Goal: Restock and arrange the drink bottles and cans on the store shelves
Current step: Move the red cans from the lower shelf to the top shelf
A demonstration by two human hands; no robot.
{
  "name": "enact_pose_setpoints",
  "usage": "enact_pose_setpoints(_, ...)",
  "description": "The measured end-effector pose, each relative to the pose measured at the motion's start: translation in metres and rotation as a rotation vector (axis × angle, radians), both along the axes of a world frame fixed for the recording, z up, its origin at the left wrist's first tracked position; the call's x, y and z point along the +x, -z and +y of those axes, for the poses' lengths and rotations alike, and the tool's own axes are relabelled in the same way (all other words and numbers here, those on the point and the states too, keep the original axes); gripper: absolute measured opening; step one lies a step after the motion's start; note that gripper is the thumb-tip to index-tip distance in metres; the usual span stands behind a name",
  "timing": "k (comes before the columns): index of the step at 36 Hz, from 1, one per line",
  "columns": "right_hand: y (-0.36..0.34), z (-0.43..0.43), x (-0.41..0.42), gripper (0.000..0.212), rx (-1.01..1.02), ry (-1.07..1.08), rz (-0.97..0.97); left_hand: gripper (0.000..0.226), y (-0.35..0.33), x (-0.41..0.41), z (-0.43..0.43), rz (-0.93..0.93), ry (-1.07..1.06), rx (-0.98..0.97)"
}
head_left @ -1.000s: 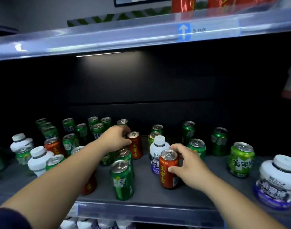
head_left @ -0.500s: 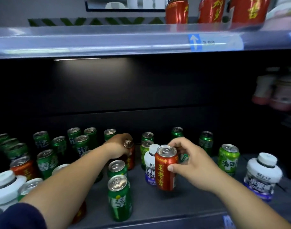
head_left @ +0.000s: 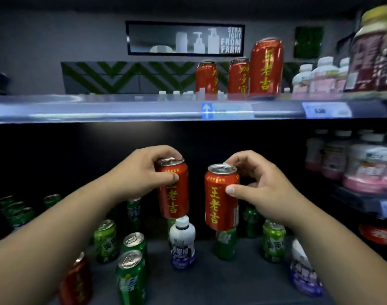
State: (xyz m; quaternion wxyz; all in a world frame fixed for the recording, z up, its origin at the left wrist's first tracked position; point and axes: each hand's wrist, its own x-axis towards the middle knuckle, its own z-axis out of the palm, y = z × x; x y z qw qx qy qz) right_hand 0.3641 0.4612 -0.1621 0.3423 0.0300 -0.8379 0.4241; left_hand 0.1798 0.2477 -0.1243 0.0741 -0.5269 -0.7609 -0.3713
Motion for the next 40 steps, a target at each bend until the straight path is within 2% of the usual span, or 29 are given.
enact_pose_setpoints(7,-0.047,0.002,0.046,0.029,0.045,-0.122,0.155,0.034,-0.043,0.068,-0.005,0.040,0.068,0.105)
enact_pose_setpoints(14,-0.090,0.001,0.065,0.022,0.050,-0.221,0.234,0.038,-0.078,0.101,-0.004,0.045,0.045,0.176)
enact_pose_setpoints(18,-0.116,0.007,0.069,0.022,0.071,-0.167,0.279,0.030,-0.103,0.110,0.001,0.074,0.044,0.226)
enact_pose_setpoints(28,-0.178,0.058,0.075,0.018,0.038,0.037,0.374,0.027,-0.166,0.113,0.038,0.045,0.001,0.461)
enact_pose_setpoints(34,-0.202,0.093,0.070,0.021,0.024,0.189,0.434,0.028,-0.187,0.106,0.074,0.034,-0.015,0.459)
enact_pose_setpoints(40,-0.217,0.122,0.052,0.017,-0.031,0.239,0.410,0.026,-0.196,0.091,0.113,0.004,-0.054,0.433)
